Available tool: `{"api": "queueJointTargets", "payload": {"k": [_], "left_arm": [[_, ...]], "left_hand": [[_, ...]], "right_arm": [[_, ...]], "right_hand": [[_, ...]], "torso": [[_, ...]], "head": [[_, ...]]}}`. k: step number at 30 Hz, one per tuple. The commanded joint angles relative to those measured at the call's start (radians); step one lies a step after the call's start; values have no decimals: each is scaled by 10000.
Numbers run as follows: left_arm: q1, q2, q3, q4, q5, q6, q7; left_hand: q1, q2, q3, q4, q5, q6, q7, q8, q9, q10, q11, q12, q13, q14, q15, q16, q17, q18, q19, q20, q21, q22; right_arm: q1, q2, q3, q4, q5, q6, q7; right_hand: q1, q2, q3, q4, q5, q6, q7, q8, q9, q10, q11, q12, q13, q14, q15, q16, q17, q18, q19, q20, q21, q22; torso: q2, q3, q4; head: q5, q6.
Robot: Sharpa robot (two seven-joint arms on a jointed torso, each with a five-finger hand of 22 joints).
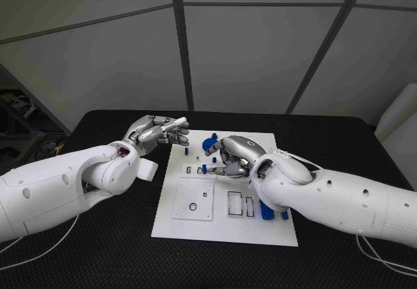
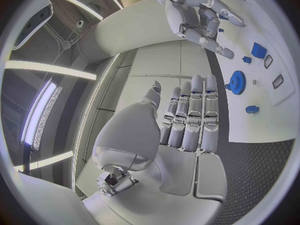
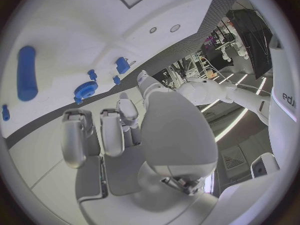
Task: Assemble the parts on the task board
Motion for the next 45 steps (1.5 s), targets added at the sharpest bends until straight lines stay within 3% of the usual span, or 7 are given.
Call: {"api": "queueJointTargets", "payload": {"k": [1,8,13,18,27,36,45], "left_arm": [[15,-7,10,-76,-1030,152,-853],[110,-25,17,-332,-3363,1308,-2875],[484,122,14,-600,-5451,2053,-5021],[770,371,3,-748,-6294,2348,-6240],[1545,1263,-488,-1324,-6988,3255,-7443],[1980,2228,-1088,-1858,-7970,3350,-8247],[2061,2912,-1404,-2114,-8384,4143,-8699]], "left_hand": [[-229,41,-141,142,33,350,-195,136,109,505,-231,190,135,832,-287,443,302,15,664,-263,381,167],[-627,210,-484,683,80,1077,-840,573,763,2213,-1017,1306,1364,2747,-1138,5451,4641,-52,2507,-1175,2231,1170],[-798,-16,-1422,1227,61,773,-964,764,1864,1660,-1038,2355,3800,2530,-1290,9788,8927,-576,2919,-1379,5900,5384],[-430,99,-2254,1604,40,22,-749,955,3385,-4,-857,3059,6625,2058,-1081,10176,9505,-602,2063,-1244,6863,6275],[-154,472,-2632,1878,49,-269,-1104,2557,6485,2327,-1148,11103,12982,2989,-1356,12938,12264,-934,3044,-1391,9068,9545],[-1140,214,-3478,3015,1,-1146,-1019,3213,8241,2173,-1134,11506,13579,2981,-1290,13121,12472,-966,2870,-1355,9334,9911],[-575,513,-3179,3225,23,-1488,-1040,4064,9503,2277,-1117,12167,13945,3179,-1257,13709,13033,-1098,3219,-1267,9845,10828]], "right_arm": [[153,-395,16,384,1259,361,1592],[521,-1786,206,1209,3644,1654,2065],[779,-2515,322,1223,5959,2003,2363],[887,-2826,353,945,6899,2181,2698],[949,-2904,365,371,7461,2137,3034],[970,-2789,366,-35,7237,2157,3002],[981,-2714,367,-156,6755,1875,2785]], "right_hand": [[231,77,113,-70,-3,191,-8,57,24,-301,-18,-444,-334,373,30,-306,20,276,174,11,-411,1347],[562,271,352,-310,101,524,-56,-17,32,-1131,-61,-2129,-1701,-71,-22,-1674,-1420,656,-853,-39,-1776,-193],[680,339,642,-529,511,754,-89,-64,25,-1460,-131,-3650,-3076,-78,-63,-2201,-1830,767,-1093,-89,-2325,-727],[659,245,891,-658,542,429,-14,-122,-92,-2098,-58,-5286,-4468,-776,-7,-4265,-3731,1145,-2201,-43,-4093,-2522],[577,65,1336,-862,526,354,119,-93,-169,-2052,137,-7129,-6433,-1447,184,-8303,-6362,1763,-3863,138,-8101,-6137],[467,-27,1254,-946,591,313,113,-100,-196,-1842,112,-7246,-6772,-993,158,-8316,-6005,1715,-3465,121,-8130,-6091],[279,-61,709,-1045,628,581,-53,-84,-162,-2194,35,-4661,-5043,261,51,-2108,-265,1040,-1511,8,-4510,-2503]], "torso": [[-83,-6,-7],[-257,28,-15],[-374,54,-46],[-462,105,-44],[-575,157,-49],[-568,152,-45],[-551,152,-56]], "head": [[18,-1],[71,-60],[119,-99],[164,-124],[232,-219],[255,-276],[283,-344]]}}
